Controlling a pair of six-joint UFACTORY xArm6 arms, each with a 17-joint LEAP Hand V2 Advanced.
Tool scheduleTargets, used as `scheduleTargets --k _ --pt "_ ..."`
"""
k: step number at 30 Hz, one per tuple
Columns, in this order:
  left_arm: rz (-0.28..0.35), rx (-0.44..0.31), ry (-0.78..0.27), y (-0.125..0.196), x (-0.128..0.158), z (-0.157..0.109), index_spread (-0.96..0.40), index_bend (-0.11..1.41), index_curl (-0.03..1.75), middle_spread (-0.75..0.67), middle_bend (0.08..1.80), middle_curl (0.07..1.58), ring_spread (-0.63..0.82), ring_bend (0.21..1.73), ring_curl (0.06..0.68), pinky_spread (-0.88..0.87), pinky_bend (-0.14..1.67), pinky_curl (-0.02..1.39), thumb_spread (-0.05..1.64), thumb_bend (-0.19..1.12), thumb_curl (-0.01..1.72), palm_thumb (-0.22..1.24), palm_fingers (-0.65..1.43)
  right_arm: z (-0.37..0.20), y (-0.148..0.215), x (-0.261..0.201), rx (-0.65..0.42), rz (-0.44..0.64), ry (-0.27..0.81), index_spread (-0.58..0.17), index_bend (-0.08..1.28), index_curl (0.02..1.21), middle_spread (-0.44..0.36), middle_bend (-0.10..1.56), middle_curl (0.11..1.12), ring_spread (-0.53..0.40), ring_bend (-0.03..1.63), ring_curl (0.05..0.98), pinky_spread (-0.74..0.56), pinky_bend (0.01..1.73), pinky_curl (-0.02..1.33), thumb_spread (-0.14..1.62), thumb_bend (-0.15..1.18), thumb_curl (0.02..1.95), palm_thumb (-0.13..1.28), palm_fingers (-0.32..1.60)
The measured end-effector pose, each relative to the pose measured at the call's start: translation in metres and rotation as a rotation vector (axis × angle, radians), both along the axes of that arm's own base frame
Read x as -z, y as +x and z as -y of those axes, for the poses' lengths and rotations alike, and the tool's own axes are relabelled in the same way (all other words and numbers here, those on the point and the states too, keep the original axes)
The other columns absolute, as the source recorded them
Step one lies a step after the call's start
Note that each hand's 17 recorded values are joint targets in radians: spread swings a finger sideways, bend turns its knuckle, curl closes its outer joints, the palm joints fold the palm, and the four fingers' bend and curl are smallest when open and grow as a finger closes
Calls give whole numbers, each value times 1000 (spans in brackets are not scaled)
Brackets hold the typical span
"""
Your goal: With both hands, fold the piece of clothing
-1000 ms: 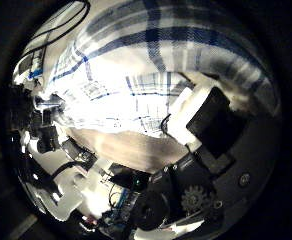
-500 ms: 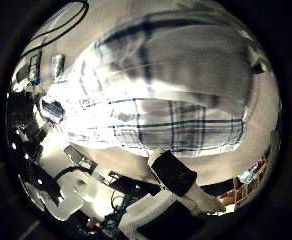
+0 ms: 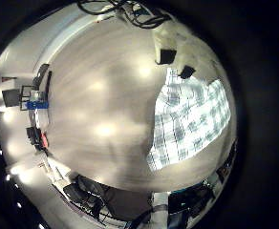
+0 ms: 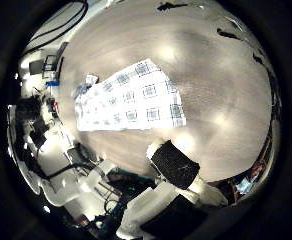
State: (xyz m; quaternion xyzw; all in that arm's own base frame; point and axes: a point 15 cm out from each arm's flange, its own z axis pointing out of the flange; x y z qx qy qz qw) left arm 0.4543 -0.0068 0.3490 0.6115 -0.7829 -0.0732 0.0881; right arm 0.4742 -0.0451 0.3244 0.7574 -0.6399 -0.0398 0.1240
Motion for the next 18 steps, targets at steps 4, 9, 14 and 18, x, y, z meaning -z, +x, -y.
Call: scheduleTargets --k 4,9,14,18 --pt "-83 13 -2 -28 33 2 -47 167 547 259 170 427 275 785 284 320 409 527 1105 -21 364 477 -9 0 -14 32 -15 -87 3 -422 213 439 -220 450 446 -120 826 341 244 848 241 1270 -16 369 545 128" --pt "-113 16 -2 -45 84 6 -41 173 494 245 176 393 283 763 272 332 398 494 1117 -20 359 487 13 -6 -19 81 -28 -194 2 -412 179 414 -173 411 424 -101 768 316 282 796 217 1212 -24 371 532 128" --pt "-131 -1 -4 -53 118 9 -39 179 462 223 178 371 286 740 263 336 384 468 1121 -20 353 492 40 -14 -21 120 -39 -273 -4 -399 181 394 -143 373 405 -81 718 298 308 750 202 1165 -23 368 526 131" --pt "-143 -4 -9 -54 131 11 -38 178 441 217 175 355 287 729 258 337 377 453 1124 -19 351 496 51 -23 -14 142 -59 -289 -10 -390 187 386 -125 358 397 -73 680 281 316 704 189 1130 -23 370 529 160"
